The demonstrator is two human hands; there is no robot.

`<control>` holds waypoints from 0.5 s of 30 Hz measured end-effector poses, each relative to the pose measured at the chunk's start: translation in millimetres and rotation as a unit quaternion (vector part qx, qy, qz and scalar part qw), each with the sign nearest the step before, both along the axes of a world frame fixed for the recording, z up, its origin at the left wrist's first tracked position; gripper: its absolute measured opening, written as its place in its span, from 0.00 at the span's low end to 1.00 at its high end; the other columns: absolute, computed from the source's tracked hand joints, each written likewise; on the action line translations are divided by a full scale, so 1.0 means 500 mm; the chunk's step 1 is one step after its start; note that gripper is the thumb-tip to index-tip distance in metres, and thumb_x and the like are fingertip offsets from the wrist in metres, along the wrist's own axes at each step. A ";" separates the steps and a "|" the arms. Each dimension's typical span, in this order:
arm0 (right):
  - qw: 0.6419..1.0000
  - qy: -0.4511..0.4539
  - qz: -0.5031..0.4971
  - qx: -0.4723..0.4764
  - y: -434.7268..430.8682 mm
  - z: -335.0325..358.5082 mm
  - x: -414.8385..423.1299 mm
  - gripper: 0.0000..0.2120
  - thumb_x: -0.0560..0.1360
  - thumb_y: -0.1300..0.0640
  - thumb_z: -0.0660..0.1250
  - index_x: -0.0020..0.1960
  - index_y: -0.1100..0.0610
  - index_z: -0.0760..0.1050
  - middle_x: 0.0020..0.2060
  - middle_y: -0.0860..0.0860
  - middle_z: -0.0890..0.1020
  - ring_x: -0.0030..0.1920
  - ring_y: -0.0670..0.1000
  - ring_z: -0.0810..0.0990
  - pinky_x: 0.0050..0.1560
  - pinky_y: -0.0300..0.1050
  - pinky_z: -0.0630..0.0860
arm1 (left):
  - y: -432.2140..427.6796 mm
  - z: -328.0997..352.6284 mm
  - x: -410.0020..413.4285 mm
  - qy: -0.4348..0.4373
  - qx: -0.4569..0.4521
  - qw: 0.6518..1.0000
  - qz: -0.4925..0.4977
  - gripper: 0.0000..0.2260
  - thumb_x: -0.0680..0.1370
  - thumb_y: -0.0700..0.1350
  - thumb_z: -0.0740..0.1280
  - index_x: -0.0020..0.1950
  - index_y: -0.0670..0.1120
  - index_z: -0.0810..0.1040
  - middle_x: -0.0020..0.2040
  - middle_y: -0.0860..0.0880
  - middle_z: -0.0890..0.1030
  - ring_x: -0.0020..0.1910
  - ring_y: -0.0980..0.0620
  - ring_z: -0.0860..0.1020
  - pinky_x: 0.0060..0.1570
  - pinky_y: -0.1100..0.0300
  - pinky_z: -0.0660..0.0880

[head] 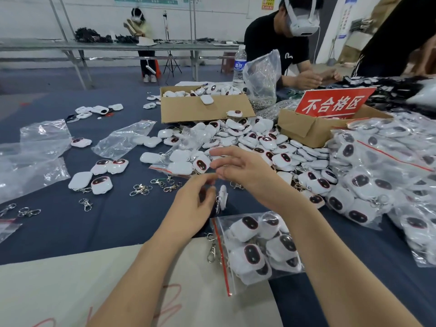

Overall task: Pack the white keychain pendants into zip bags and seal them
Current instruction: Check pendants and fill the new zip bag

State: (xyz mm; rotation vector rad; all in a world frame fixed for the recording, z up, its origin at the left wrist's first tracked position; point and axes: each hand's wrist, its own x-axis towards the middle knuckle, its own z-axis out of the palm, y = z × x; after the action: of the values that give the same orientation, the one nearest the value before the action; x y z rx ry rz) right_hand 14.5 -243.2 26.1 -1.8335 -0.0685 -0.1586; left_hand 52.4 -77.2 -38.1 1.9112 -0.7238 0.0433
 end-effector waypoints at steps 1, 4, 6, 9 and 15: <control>0.998 0.003 -0.038 -0.045 0.000 -0.006 0.004 0.15 0.80 0.66 0.63 0.59 0.48 0.78 0.47 0.48 0.84 0.46 0.43 0.81 0.51 0.40 0.78 | -0.001 -0.001 -0.002 -0.006 0.025 1.000 -0.002 0.12 0.83 0.45 0.63 0.60 0.62 0.77 0.55 0.60 0.80 0.51 0.64 0.78 0.51 0.70 0.72; 0.975 0.057 -0.106 -0.188 -0.022 -0.033 0.009 0.11 0.82 0.57 0.62 0.61 0.47 0.78 0.42 0.44 0.80 0.40 0.39 0.77 0.44 0.38 0.72 | 0.001 0.004 -0.010 -0.033 0.074 0.996 -0.023 0.11 0.84 0.57 0.58 0.60 0.60 0.78 0.55 0.61 0.81 0.56 0.63 0.75 0.57 0.66 0.71; 0.964 0.118 -0.093 -0.218 -0.035 -0.049 0.009 0.11 0.82 0.55 0.62 0.62 0.47 0.78 0.46 0.45 0.80 0.48 0.43 0.79 0.51 0.40 0.73 | 0.001 0.013 -0.015 -0.060 0.126 0.989 -0.054 0.14 0.82 0.63 0.55 0.59 0.61 0.76 0.51 0.59 0.80 0.53 0.60 0.74 0.55 0.62 0.69; 0.958 0.134 -0.084 -0.239 -0.038 -0.058 0.015 0.10 0.81 0.53 0.63 0.61 0.46 0.78 0.46 0.45 0.79 0.51 0.45 0.78 0.54 0.42 0.73 | -0.006 0.019 -0.021 -0.139 0.252 0.956 -0.064 0.18 0.80 0.66 0.59 0.62 0.59 0.78 0.50 0.58 0.76 0.51 0.55 0.70 0.56 0.56 0.68; 0.958 0.139 -0.058 -0.243 -0.041 -0.051 0.031 0.08 0.81 0.51 0.63 0.57 0.44 0.78 0.44 0.43 0.79 0.49 0.43 0.78 0.52 0.42 0.71 | -0.011 0.017 -0.011 -0.098 0.208 0.972 -0.037 0.08 0.81 0.57 0.65 0.48 0.53 0.77 0.43 0.56 0.75 0.47 0.56 0.71 0.49 0.57 0.68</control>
State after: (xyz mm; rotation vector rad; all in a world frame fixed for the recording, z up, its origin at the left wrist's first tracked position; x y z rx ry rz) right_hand 29.8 -263.6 0.6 -2.3352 0.2153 0.0427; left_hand 47.0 -82.9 -29.5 2.2983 -0.9986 0.0359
